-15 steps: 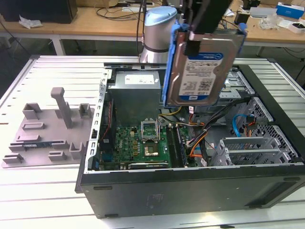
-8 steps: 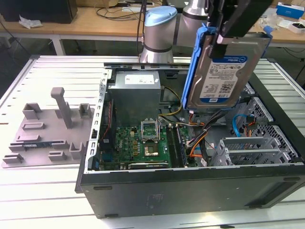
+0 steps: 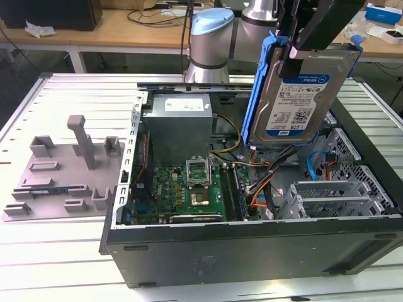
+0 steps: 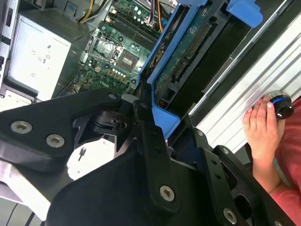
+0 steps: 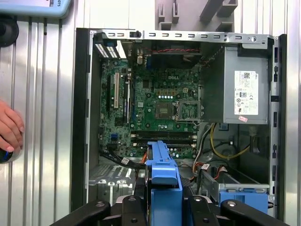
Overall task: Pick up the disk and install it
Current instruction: 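Insert the disk into the insertion slot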
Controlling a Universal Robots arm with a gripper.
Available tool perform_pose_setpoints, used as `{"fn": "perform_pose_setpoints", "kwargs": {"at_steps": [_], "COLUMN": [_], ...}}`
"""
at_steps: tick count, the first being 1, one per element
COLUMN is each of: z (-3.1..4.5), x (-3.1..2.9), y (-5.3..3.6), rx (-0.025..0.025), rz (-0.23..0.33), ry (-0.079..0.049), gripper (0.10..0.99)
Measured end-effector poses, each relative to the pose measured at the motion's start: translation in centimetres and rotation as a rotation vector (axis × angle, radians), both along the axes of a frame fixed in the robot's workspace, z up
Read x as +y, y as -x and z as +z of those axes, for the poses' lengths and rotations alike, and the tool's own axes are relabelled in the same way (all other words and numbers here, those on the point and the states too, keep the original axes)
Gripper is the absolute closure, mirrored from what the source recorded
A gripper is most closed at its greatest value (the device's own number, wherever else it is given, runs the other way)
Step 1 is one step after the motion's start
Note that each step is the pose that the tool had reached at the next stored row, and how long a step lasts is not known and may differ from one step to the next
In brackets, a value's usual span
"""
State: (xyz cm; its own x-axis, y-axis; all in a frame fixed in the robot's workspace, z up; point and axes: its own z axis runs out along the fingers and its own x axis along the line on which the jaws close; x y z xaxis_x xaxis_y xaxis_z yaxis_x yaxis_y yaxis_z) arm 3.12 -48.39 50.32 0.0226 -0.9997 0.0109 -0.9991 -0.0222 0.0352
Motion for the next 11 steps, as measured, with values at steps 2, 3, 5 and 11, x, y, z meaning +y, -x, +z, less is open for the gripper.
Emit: {"fn": "perform_pose_setpoints", "kwargs": {"at_steps": [2, 3, 5, 11], "z": [0.0, 0.0, 0.0, 0.0], "x": [-0.01, -0.01, -0.01, -0.03], "y": [0.0, 0.0, 0.0, 0.0], "rx": [0.0, 0.0, 0.0, 0.0], "rz": [0.0, 0.0, 0.0, 0.0], "ry": [0.0, 0.0, 0.0, 0.0], "gripper": [0.718, 0.718, 0.718, 0.718]}}
